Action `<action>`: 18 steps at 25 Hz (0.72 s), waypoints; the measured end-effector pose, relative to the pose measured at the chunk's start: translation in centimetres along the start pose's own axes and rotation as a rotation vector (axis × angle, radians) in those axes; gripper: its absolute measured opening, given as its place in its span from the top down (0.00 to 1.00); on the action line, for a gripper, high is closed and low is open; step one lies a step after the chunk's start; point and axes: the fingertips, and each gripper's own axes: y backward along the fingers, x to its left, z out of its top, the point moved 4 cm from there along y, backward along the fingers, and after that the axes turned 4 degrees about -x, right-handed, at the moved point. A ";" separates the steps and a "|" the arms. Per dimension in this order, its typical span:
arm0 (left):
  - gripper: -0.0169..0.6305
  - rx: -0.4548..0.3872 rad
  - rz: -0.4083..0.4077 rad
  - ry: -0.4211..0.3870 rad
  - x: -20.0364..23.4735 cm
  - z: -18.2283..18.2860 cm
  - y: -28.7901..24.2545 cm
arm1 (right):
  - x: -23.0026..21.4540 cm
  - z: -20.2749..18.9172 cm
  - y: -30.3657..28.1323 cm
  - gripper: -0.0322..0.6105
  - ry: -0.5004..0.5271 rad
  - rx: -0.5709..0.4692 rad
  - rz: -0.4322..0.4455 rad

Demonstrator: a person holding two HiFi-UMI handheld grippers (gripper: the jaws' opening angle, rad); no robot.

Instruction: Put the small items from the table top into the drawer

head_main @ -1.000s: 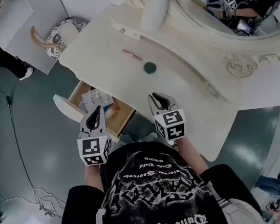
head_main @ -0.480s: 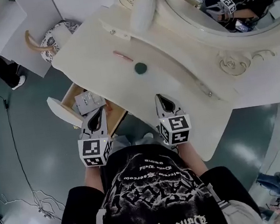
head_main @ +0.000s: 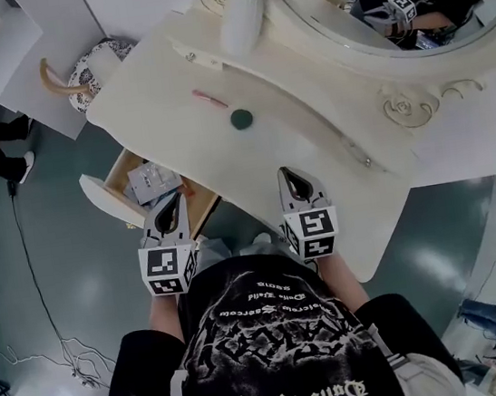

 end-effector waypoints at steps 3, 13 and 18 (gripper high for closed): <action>0.95 0.008 -0.004 -0.025 -0.5 0.1 -0.1 | -0.5 -0.2 0.3 0.94 0.005 0.001 -0.001; 0.95 0.017 -0.014 -0.045 -1.1 0.3 -0.4 | -0.5 -0.2 0.6 0.94 0.042 0.000 0.028; 0.95 0.018 -0.013 -0.045 -1.2 0.2 -0.6 | -0.5 -0.5 0.4 0.94 0.070 0.004 0.038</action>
